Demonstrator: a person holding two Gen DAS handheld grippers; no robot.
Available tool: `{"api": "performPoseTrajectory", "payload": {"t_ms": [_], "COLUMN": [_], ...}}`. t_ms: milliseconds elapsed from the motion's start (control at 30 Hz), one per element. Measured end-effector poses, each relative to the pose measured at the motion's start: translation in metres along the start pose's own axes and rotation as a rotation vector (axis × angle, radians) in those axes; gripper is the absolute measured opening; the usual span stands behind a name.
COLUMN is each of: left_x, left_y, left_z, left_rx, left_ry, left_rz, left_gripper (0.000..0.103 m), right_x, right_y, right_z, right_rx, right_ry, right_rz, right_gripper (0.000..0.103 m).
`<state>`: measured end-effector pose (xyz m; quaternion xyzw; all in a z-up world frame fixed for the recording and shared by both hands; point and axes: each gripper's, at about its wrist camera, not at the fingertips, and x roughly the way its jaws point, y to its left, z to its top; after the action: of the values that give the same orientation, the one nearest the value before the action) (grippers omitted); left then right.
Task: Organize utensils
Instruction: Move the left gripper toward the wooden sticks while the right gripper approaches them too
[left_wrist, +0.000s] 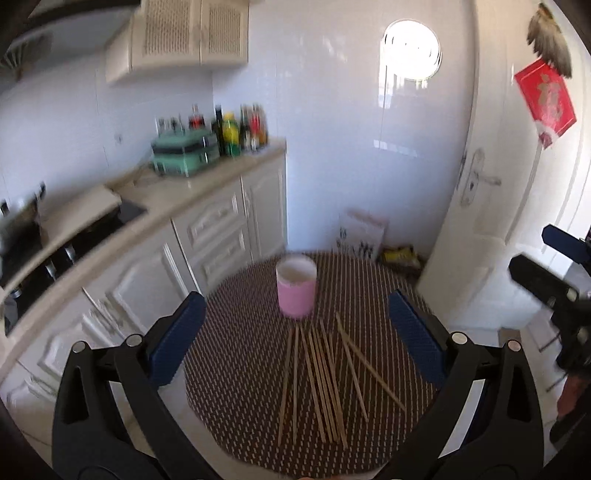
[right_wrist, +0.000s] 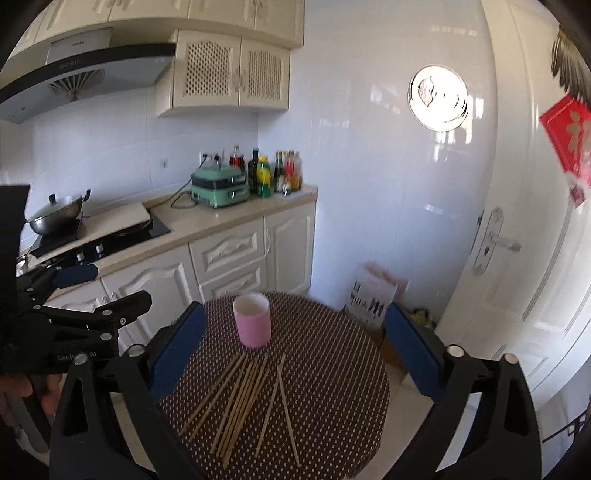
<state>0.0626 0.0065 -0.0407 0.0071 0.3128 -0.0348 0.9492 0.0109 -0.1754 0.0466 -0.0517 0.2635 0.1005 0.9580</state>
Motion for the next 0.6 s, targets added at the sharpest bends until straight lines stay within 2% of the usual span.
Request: {"api": "performPoseTrajectory", "payload": {"t_ms": [133, 233, 367, 400, 433, 600], "left_x": [0.033, 0.061, 0.117, 0.13, 0.146, 0.203], "left_y": [0.013, 0.02, 0.034, 0.037, 0.042, 0.054], "left_z": [-0.023, -0.04, -0.064, -0.07, -0.075, -0.09], "left_rx": [-0.028, -0.031, -0.055, -0.061, -0.064, -0.075], "left_ry": [0.126, 0.229, 0.403, 0.434, 0.473, 0.56], "left_rz": [-0.032, -0.063, -0.137, -0.143, -0.146, -0.168], "left_gripper": [0.087, 0.078, 0.055, 0.052, 0.052, 0.052], "right_x": [0.025, 0.05, 0.087, 0.095, 0.108, 0.152], "right_y": [-0.01, -0.012, -0.009, -0.008, -0.006, 0.0], "right_z": [-0.017, -0.034, -0.054, -0.058, -0.064, -0.081], "right_rx": [0.026, 0.038, 0.074, 0.078, 0.084, 0.118], "right_ry": [0.096, 0.188, 0.314, 0.339, 0.377, 0.497], "right_rz": [0.043, 0.067, 0.122, 0.125, 0.13, 0.122], "right_gripper": [0.074, 0.065, 0.051, 0.047, 0.045, 0.041]}}
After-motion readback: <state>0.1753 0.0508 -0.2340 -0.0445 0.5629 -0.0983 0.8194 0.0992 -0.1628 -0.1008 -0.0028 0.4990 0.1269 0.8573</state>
